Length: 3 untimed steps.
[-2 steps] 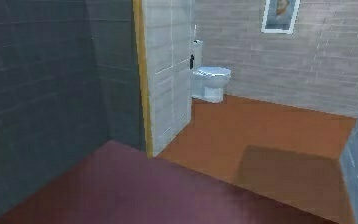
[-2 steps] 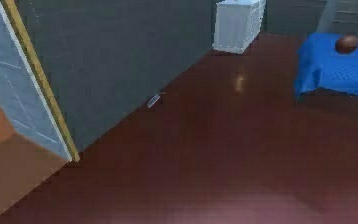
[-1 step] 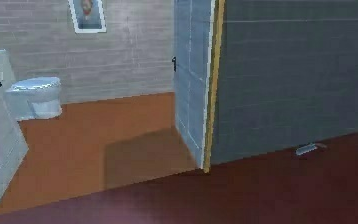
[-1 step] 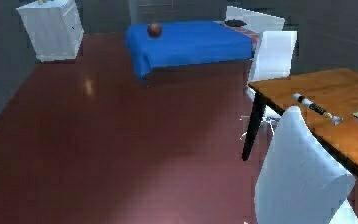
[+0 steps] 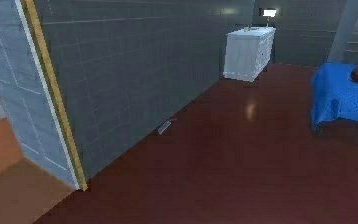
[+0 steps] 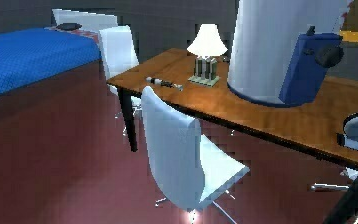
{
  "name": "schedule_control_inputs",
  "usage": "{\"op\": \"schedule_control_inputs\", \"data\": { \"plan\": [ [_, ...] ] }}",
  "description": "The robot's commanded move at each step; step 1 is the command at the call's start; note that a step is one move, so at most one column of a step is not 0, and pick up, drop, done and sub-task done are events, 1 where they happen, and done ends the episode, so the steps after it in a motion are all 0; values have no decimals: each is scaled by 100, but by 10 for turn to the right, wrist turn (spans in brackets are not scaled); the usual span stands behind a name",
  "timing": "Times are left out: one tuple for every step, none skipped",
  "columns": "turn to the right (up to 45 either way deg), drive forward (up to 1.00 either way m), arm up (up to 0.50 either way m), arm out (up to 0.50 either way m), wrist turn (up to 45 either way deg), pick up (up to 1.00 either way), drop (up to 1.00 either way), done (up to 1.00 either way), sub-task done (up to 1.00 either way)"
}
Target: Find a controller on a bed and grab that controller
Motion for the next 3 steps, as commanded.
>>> {"op": "schedule_control_inputs", "data": {
  "plan": [
    [0,10,0,0,0,0,0,0,0],
    [300,0,0,0,0,0,0,0,0],
    [0,65,0,0,0,0,0,0,0]
  ]
}}
